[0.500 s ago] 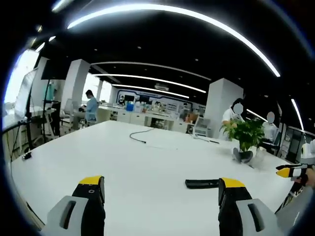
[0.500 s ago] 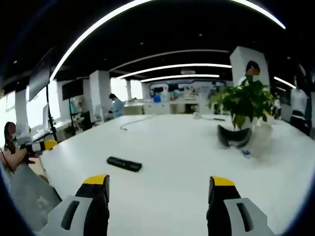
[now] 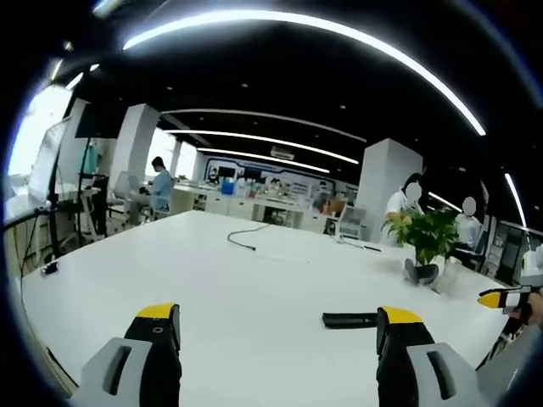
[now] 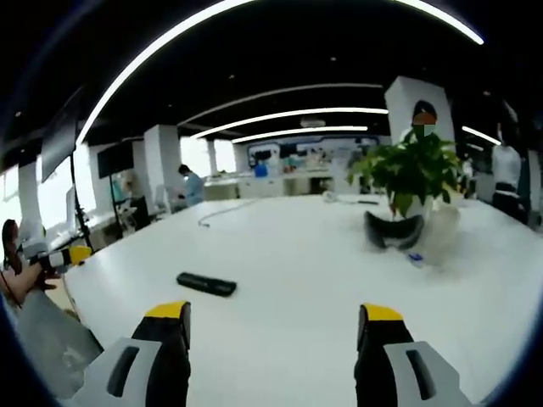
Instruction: Press the specified remote control buttons in sequence, fully releasing each button before pressing the next.
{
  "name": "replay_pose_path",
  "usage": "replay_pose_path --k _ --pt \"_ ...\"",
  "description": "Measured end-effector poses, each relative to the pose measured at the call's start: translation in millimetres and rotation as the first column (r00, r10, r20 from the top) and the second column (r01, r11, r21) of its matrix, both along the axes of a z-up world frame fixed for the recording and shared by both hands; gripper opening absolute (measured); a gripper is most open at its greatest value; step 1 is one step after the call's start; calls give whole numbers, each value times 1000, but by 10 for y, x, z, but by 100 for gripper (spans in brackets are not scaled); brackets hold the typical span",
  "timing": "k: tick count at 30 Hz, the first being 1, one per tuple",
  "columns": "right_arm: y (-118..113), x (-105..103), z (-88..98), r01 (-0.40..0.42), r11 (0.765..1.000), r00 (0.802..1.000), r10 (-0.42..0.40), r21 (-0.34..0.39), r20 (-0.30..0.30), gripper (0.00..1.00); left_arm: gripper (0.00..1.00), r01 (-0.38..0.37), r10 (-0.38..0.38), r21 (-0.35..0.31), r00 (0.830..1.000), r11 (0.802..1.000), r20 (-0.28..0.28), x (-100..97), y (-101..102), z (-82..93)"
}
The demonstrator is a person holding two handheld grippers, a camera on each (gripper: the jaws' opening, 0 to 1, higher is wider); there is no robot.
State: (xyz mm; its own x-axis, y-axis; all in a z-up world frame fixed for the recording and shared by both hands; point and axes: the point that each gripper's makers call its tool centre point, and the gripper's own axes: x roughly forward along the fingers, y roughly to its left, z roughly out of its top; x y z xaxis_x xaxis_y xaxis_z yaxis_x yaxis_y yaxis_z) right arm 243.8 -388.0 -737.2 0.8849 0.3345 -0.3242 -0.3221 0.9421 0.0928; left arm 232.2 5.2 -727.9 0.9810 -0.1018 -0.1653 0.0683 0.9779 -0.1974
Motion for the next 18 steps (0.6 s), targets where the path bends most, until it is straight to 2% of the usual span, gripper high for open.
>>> replay_pose_path --k 2,3,4,5,8,13,18 --pt "-5 -2 -8 -1 1000 1000 1 -7 -2 78 99 18 -17 -21 999 1000 30 13 -43 56" --pt "-14 -2 -7 2 1000 1000 -2 -5 -2 77 99 26 -22 -51 997 998 73 23 -71 140" --pt "-31 2 21 9 1000 1000 -9 9 10 76 99 24 -19 -59 996 998 83 16 -62 160" --pt "-42 8 61 17 999 1000 -18 43 23 74 99 17 -12 -59 997 998 81 3 -37 158" --pt "-78 8 86 32 997 999 -34 76 32 74 99 2 3 -62 997 998 76 2 -6 146" --pt "-64 9 56 28 997 999 -30 70 20 74 98 0 2 -42 999 999 50 4 -5 98" --pt "-48 4 42 15 998 1000 -16 62 19 72 98 28 -26 -26 998 999 50 11 -66 97"
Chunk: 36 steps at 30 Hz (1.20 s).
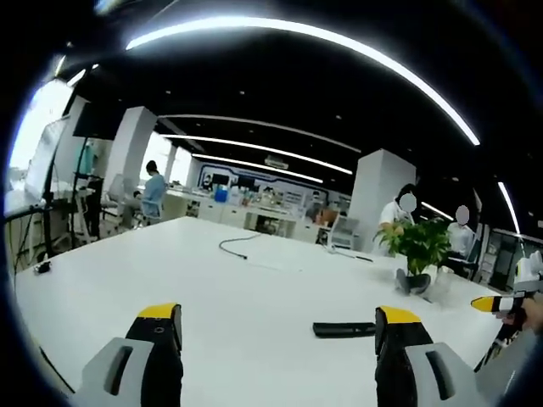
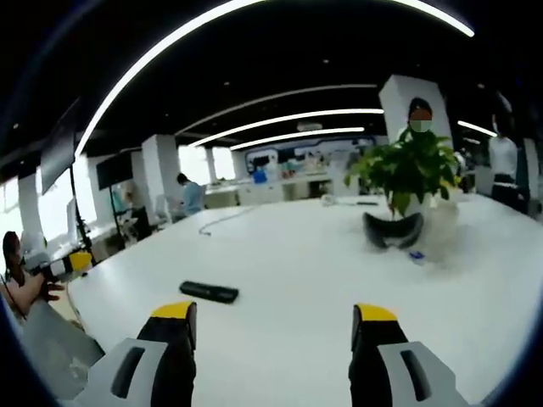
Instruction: Press the specified remote control buttons in sequence, fully releasing each button before pressing the next.
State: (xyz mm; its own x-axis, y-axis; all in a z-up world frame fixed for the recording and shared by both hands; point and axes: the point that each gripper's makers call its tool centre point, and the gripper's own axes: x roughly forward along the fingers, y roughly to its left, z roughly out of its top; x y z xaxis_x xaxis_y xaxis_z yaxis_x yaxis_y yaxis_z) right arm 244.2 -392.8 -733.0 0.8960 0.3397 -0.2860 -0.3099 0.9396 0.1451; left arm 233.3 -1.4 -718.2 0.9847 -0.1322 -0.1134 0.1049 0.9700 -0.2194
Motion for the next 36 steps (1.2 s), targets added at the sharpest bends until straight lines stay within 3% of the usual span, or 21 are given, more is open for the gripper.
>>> replay_pose_path --k 8,19,22,28,33,36 --pt "-28 2 -18 10 1000 1000 -10 12 -10 68 97 8 -8 -11 1000 1000 -16 4 -12 -27" --pt "5 -5 -94 -34 999 999 34 -21 -29 61 94 24 -23 31 998 999 -57 -1 -58 -93" --pt "-4 3 -77 -29 1000 999 29 -7 -21 62 92 27 -25 42 998 999 -58 -7 -62 -91" --pt "-5 6 -85 -33 998 999 32 -55 -16 63 90 49 -45 49 996 998 -77 -2 -97 -127" --pt "-16 4 -104 -29 998 999 27 -60 -22 64 88 58 -47 102 994 993 -102 -9 -107 -171" --pt "10 3 -106 -41 997 999 40 -66 -24 64 87 55 -46 90 994 994 -103 -13 -95 -170"
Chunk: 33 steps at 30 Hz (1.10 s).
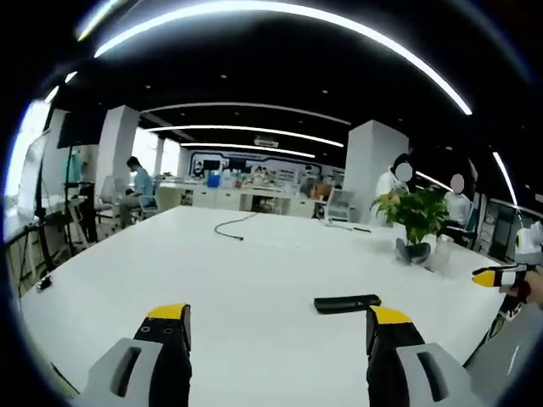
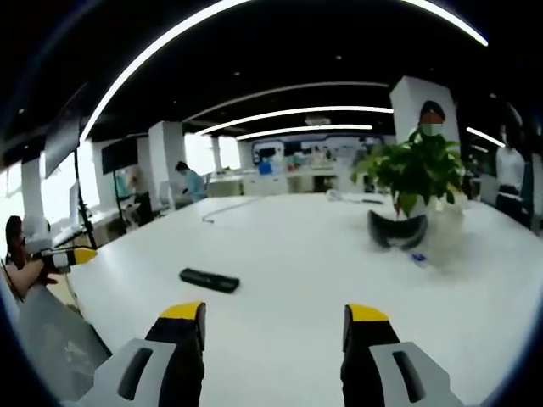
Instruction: Press the specified remote control buttons in sequence, fully releasing each button before pressing the next.
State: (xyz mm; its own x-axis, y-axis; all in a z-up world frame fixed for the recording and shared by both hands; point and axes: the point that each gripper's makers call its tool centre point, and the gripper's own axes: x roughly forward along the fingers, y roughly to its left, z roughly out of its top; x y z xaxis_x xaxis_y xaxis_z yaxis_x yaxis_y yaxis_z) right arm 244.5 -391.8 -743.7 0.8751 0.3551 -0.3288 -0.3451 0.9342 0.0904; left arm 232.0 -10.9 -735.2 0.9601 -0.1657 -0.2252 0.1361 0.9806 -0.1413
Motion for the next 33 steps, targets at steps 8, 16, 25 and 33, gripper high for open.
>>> replay_pose_path --k 8,16,25,33 --pt "-6 -1 -19 3 1000 1000 -3 -6 -11 63 80 19 -19 4 999 1000 -44 -26 -35 -58" --pt "41 -15 -45 -27 1000 999 27 -15 -26 62 79 149 -143 79 986 986 -84 -47 -273 -93" --pt "6 -14 -37 -18 1000 1000 18 -8 -24 61 72 480 -458 62 863 875 -212 -33 -832 -132" --pt "-24 -12 -45 -4 1000 1000 4 2 -27 60 71 518 -523 -105 793 849 -314 176 -974 -331"
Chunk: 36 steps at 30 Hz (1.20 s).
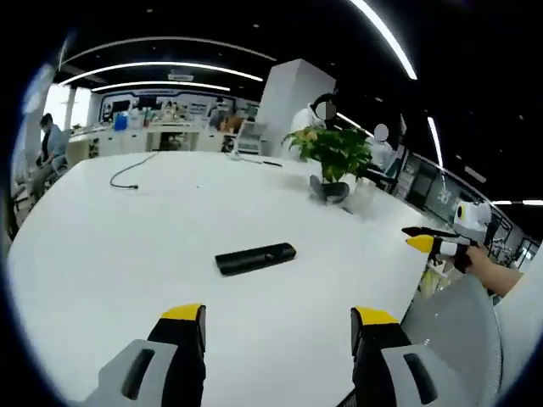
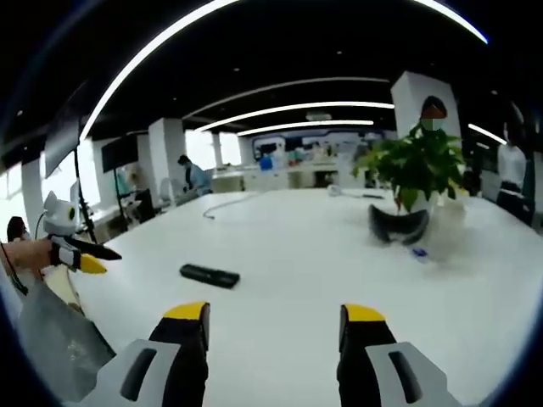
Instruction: Press the specified remote control buttons in sequence, fully releasing each button before pressing the next.
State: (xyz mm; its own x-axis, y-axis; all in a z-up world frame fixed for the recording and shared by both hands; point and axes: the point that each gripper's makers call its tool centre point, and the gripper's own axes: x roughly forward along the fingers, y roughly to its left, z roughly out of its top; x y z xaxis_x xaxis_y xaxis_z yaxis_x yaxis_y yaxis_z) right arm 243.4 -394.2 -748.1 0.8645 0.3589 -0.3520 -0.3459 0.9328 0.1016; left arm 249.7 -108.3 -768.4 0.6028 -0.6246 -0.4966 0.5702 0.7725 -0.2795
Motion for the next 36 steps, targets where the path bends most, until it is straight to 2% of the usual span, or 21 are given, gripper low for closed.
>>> replay_pose_path --k 1,6,8,11,13,14,17,20,24,27,29,30,32,34,36 --pt "2 -2 -6 -2 1000 1000 2 -1 -3 60 71 24 -24 13 1000 1000 -19 37 -31 -31" --pt "75 -8 -48 -37 999 999 37 -14 -23 59 69 110 -107 97 994 989 -38 256 -108 -131" --pt "102 -14 -61 -52 998 998 52 -30 -27 59 68 152 -146 140 988 978 -54 297 -119 -184" --pt "108 -22 -60 -57 998 998 56 -34 -30 59 65 231 -221 214 973 949 -73 360 -143 -277" --pt "92 -20 -58 -49 998 998 48 -26 -30 59 57 273 -253 203 960 940 -118 344 -175 -321" --pt "82 -18 -53 -43 999 999 42 -22 -28 59 55 272 -251 194 960 943 -125 360 -184 -325" --pt "50 -15 -41 -28 1000 999 27 -7 -24 59 55 287 -264 173 954 942 -144 394 -236 -339" --pt "47 -18 -61 -25 1000 999 24 -7 -33 58 54 286 -264 163 954 944 -141 490 -278 -333" --pt "54 -20 -71 -30 999 999 30 -12 -37 57 47 303 -281 149 948 941 -152 575 -348 -337" --pt "55 -21 -71 -31 999 999 30 -14 -36 57 47 317 -294 145 942 937 -164 617 -387 -360" --pt "55 -21 -67 -31 999 999 30 -12 -34 57 48 380 -354 188 922 906 -159 633 -388 -383" --pt "56 -21 -67 -30 999 999 30 -10 -34 57 48 385 -359 205 921 900 -154 659 -381 -390" --pt "54 -22 -75 -31 999 999 31 -11 -37 57 48 420 -393 234 907 877 -155 706 -381 -412" --pt "71 -24 -77 -38 999 999 38 -8 -40 57 47 440 -414 242 898 865 -152 757 -411 -429" --pt "82 -26 -86 -45 999 998 44 -11 -43 56 47 480 -456 226 877 847 -153 761 -475 -441"
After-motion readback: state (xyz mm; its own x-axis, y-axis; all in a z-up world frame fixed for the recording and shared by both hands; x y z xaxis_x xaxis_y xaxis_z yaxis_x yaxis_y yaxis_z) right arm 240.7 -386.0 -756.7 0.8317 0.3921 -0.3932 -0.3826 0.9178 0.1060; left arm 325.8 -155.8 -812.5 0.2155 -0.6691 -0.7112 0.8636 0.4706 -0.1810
